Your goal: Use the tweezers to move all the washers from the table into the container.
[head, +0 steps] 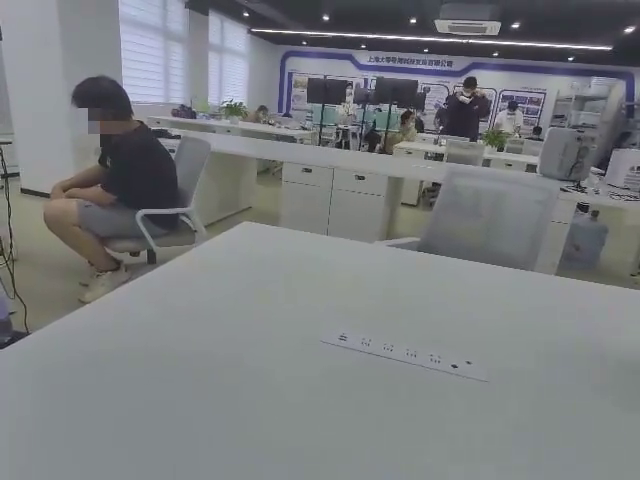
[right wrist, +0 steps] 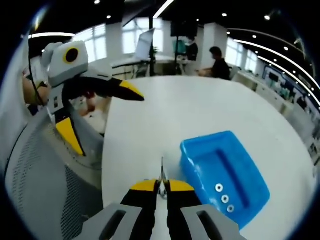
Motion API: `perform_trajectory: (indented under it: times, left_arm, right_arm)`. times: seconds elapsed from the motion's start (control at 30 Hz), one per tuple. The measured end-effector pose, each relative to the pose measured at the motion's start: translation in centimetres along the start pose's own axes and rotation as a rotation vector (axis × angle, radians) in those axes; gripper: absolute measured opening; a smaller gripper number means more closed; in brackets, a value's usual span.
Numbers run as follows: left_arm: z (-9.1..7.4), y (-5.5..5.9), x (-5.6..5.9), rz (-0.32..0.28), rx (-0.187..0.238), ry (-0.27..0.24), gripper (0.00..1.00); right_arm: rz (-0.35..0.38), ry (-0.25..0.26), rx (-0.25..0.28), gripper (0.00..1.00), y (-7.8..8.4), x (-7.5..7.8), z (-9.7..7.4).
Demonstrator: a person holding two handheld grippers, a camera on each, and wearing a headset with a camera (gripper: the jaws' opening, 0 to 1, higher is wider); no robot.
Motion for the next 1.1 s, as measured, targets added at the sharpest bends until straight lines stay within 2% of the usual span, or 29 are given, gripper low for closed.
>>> perform_trajectory:
  times: [0.27, 0.43, 0.63, 0.7, 0.8, 0.93, 1.1]
  left_arm:
    - [0.0, 0.0, 0.1, 0.003, -0.002, 0.003, 0.76]
    - [0.1, 0.0, 0.1, 0.003, -0.002, 0.005, 0.75]
    - [0.1, 0.0, 0.1, 0.006, -0.006, 0.004, 0.75]
    - [0.1, 0.0, 0.1, 0.004, -0.006, 0.002, 0.75]
    - [0.1, 0.0, 0.1, 0.004, -0.005, 0.002, 0.75]
    - [0.1, 0.0, 0.1, 0.004, -0.007, 0.003, 0.75]
    - [0.1, 0.1, 0.1, 0.003, -0.01, 0.002, 0.75]
  right_arm:
    - [0.049, 0.012, 0.088, 0.03, -1.9, 0.7, -2.2]
    - [0.118, 0.0, 0.179, 0.03, -3.3, 1.7, -2.9]
    - [0.281, 0.001, 0.267, 0.03, -3.9, 4.5, -2.3]
    - [0.316, 0.015, 0.27, 0.03, -3.9, 5.5, -2.0]
    - [0.353, 0.047, 0.24, 0.03, -3.7, 6.7, -1.2]
    - [0.395, 0.07, 0.205, 0.03, -3.4, 7.6, -0.2]
    - [0.409, 0.094, 0.149, 0.03, -2.8, 8.6, 1.1]
Point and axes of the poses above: the centre of the closed fingertips' face, and the gripper's own axes: z roughly forward along the fingers, x roughly to its right, y roughly out of its underside, the point moved 10 cm from there along -z, roughly backward along the fingers, and after that the axes turned 15 degrees about z, right-handed, at the moved point
